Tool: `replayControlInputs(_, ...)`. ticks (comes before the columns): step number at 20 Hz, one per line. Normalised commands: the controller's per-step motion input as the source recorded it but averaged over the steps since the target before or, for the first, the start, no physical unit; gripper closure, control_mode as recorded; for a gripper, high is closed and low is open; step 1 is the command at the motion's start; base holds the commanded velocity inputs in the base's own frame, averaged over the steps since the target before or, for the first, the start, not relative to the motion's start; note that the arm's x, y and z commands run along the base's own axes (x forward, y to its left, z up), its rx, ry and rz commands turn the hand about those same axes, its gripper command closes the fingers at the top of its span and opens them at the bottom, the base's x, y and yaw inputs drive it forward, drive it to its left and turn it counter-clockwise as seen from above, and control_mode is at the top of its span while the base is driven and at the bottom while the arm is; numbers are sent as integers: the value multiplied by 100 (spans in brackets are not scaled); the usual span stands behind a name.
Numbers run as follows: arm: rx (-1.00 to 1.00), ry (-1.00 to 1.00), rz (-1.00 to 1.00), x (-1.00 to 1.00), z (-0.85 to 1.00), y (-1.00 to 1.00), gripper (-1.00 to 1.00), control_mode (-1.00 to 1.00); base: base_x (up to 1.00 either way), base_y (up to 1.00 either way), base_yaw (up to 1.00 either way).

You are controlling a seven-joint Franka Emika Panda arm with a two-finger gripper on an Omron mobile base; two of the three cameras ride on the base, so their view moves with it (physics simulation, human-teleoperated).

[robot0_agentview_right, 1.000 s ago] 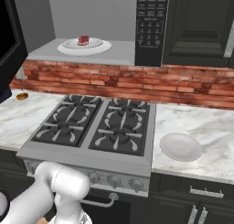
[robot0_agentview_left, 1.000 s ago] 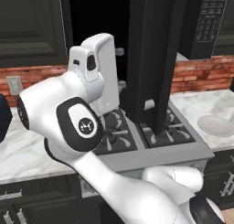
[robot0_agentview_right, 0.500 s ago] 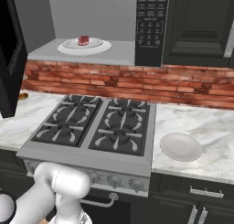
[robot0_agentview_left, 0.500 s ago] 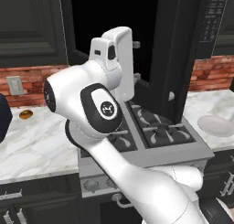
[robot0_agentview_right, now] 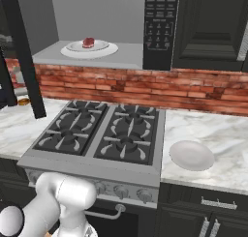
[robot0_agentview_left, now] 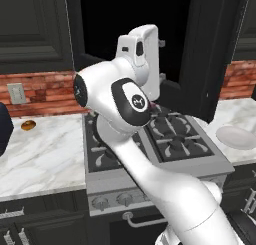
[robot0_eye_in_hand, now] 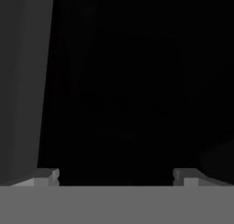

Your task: Pick the steak from the counter and place it in the microwave. Then turn on the microwave.

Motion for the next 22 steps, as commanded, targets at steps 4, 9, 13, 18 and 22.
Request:
replayControlInputs(4,0,6,2,47,0,-33,-100,-100,0,0,0)
replayControlInputs(9,0,1,2,45,0,-32,-100,-100,0,0,0)
replayControlInputs(13,0,2,1,45,0,-33,-100,-100,0,0,0)
replayControlInputs(18,0,4,1,43,1,-40,-100,-100,0,0,0)
replayControlInputs(22,0,1,3,37,7,-39,-100,-100,0,0,0)
